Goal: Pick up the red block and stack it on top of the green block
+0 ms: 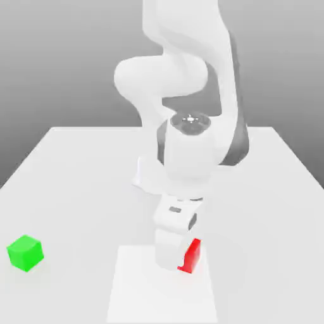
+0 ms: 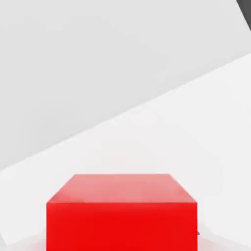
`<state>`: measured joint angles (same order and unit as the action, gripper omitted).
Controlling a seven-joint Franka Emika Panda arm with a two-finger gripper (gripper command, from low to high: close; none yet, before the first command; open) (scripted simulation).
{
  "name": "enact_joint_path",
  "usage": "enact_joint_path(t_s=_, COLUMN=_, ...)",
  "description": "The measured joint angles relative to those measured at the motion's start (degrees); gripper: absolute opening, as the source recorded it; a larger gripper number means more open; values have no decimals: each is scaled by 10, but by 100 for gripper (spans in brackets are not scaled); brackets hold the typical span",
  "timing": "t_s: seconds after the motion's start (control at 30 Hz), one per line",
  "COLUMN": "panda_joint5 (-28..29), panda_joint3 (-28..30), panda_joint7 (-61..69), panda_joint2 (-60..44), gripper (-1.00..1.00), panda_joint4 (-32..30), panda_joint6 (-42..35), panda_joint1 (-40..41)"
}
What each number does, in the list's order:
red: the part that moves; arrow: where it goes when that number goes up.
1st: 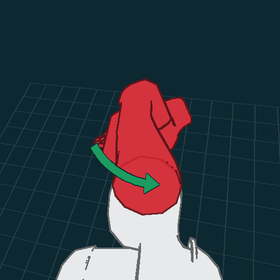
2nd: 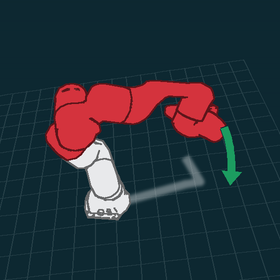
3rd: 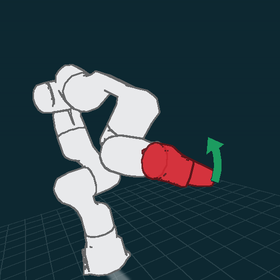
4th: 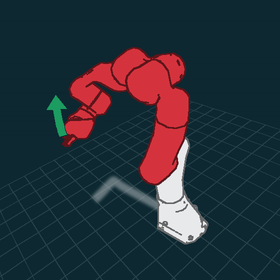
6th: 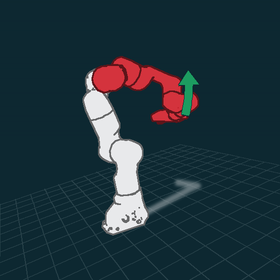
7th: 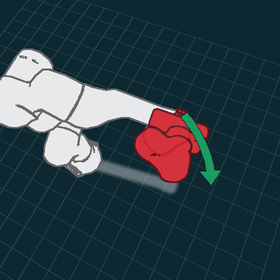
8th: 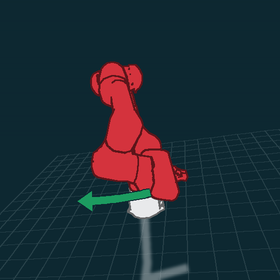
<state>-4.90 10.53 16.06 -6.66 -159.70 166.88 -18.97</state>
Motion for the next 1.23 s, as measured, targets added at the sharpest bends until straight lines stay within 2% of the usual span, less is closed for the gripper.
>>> enact_joint_path(t_s=0.27, panda_joint5=52, panda_joint3=7, panda_joint7=-40, panda_joint2=72, gripper=-100, panda_joint4=-16, panda_joint6=-60, panda_joint1=6)
enact_joint_path(t_s=0.47, panda_joint5=56, panda_joint3=108, panda_joint7=-5, panda_joint2=61, gripper=-100, panda_joint4=14, panda_joint6=-100, panda_joint1=-26)
enact_joint_path(t_s=0.53, panda_joint5=56, panda_joint3=143, panda_joint7=10, panda_joint2=59, gripper=-100, panda_joint4=22, panda_joint6=-110, panda_joint1=7)
enact_joint_path(t_s=0.63, panda_joint5=49, panda_joint3=195, panda_joint7=41, panda_joint2=54, gripper=-100, panda_joint4=45, panda_joint6=-128, panda_joint1=98)
enact_joint_path(t_s=0.77, panda_joint5=13, panda_joint3=255, panda_joint7=112, panda_joint2=33, gripper=-100, panda_joint4=107, panda_joint6=-158, panda_joint1=226)
enact_joint_path(t_s=0.8, panda_joint5=-1, panda_joint3=257, panda_joint7=129, panda_joint2=23, gripper=-100, panda_joint4=119, panda_joint6=-158, panda_joint1=233)
enact_joint_path(t_s=0.93, panda_joint5=-57, panda_joint3=240, panda_joint7=175, panda_joint2=-21, gripper=-100, panda_joint4=134, panda_joint6=-132, panda_joint1=248)
enact_joint_path(t_s=1.1, panda_joint5=-138, panda_joint3=185, panda_joint7=235, panda_joint2=-81, gripper=-100, panda_joint4=140, panda_joint6=-91, panda_joint1=289)
enact_joint_path(t_s=1.13, panda_joint5=-151, panda_joint3=175, panda_joint7=244, panda_joint2=-90, gripper=100, panda_joint4=141, panda_joint6=-86, panda_joint1=296)
enact_joint_path(t_s=1.23, panda_joint5=-151, panda_joint3=175, panda_joint7=244, panda_joint2=-90, gripper=100, panda_joint4=141, panda_joint6=-86, panda_joint1=296)
